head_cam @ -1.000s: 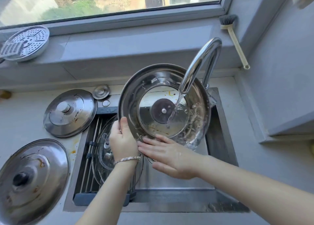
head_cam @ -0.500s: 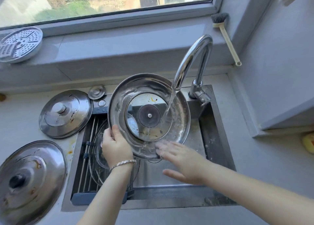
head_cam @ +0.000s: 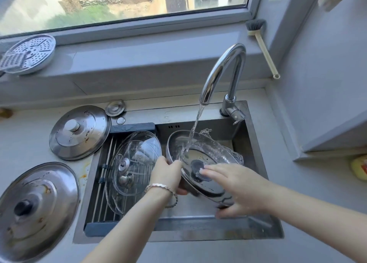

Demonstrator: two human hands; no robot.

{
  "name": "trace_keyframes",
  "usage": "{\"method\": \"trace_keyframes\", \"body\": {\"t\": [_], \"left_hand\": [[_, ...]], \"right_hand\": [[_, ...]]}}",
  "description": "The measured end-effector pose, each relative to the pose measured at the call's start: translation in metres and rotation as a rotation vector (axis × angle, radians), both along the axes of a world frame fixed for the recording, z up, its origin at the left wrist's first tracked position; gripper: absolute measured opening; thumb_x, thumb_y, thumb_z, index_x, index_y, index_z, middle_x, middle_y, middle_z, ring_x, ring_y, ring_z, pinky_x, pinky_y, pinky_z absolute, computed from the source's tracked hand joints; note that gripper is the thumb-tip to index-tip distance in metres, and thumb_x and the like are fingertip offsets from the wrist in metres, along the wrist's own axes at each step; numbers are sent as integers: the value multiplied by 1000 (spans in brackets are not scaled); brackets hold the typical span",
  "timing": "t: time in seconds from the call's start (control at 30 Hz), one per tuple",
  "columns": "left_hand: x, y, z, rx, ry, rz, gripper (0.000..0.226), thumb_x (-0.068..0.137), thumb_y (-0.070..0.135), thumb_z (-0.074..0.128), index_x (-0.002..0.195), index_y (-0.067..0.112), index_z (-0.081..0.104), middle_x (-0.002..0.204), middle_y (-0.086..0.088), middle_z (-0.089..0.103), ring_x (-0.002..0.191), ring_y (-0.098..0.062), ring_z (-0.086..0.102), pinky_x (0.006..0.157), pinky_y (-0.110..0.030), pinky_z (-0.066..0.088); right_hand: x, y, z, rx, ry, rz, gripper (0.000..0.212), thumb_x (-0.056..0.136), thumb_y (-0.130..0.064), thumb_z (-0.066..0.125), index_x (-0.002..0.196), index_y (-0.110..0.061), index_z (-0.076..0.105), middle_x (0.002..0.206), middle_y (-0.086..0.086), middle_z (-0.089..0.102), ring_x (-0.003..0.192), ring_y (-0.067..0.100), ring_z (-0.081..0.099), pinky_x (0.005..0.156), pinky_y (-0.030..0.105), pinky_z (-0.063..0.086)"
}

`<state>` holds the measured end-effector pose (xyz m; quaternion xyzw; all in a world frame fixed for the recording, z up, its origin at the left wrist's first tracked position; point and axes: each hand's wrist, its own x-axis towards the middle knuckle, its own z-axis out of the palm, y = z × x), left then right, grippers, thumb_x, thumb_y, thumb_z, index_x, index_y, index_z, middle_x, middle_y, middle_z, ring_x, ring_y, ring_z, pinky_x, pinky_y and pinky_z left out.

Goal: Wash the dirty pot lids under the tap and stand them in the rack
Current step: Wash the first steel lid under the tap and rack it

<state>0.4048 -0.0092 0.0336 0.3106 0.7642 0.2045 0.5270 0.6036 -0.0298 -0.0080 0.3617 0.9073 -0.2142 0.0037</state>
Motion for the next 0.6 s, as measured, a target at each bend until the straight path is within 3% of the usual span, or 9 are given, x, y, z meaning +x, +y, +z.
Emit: {"method": "trace_keyframes", "body": {"t": [0.1, 0.2, 0.23, 0.3, 0.37, 0.4, 0.5, 0.6], "left_hand": [[13, -5, -2, -126, -139, 37, 8, 87, 4, 44, 94, 4, 40, 78, -20, 57, 34, -23, 58, 31, -27, 48], [15, -5, -3, -286, -166, -59, 22, 91, 15, 40, 103, -3, 43, 71, -25, 65, 48, -33, 65, 36, -24, 45], [11, -6, -3, -335, -91, -224, 31, 93, 25, 35, 101, -3, 45, 76, -27, 68, 59, -36, 66, 42, -23, 45], [3, -7, -4, -282, 283, -626, 51, 95, 45, 21, 93, 3, 50, 91, -24, 69, 77, -34, 66, 58, -28, 46], [-3, -6, -6, -6, 683, -827, 55, 93, 55, 23, 95, 11, 55, 100, -12, 66, 91, -29, 64, 75, -32, 46], [-4, -5, -7, 151, 715, -822, 51, 91, 57, 28, 97, 15, 56, 100, -7, 63, 93, -25, 61, 78, -32, 45], [-3, -6, -14, 417, 373, -858, 57, 78, 66, 33, 90, 18, 63, 96, 0, 57, 93, -15, 54, 85, -30, 43], [0, -10, -17, 440, 41, -819, 56, 71, 66, 36, 60, 12, 49, 62, 1, 44, 59, -7, 41, 60, -25, 37]], "right_hand": [[-5, -15, 18, -48, -44, 58, 43, 74, -35, 43, 113, -19, 49, 99, 1, 65, 85, 25, 66, 61, 31, 52], [-4, -16, 34, -148, -191, 22, 12, 83, -20, 41, 93, -17, 43, 97, 8, 62, 89, 33, 58, 65, 33, 36], [-4, -11, 40, -158, -220, -6, 9, 82, -19, 45, 88, -20, 39, 96, 8, 62, 86, 32, 56, 64, 31, 33], [-2, 5, 47, -128, -288, -30, 15, 78, -21, 50, 81, -22, 35, 86, 2, 61, 77, 27, 51, 60, 29, 30], [1, 22, 52, -151, -319, -62, 21, 71, -23, 56, 71, -21, 35, 68, -5, 51, 70, 22, 48, 53, 28, 32], [1, 30, 56, -187, -331, -53, 24, 68, -23, 59, 68, -21, 36, 63, -5, 47, 66, 20, 47, 53, 27, 33], [-4, 48, 73, -320, -325, 2, 23, 67, -22, 66, 74, -31, 46, 59, -8, 48, 57, 7, 46, 58, 28, 40], [-8, 65, 92, -374, -217, -15, 32, 67, -22, 66, 89, -42, 56, 58, -20, 57, 58, -3, 50, 57, 23, 42]]}}
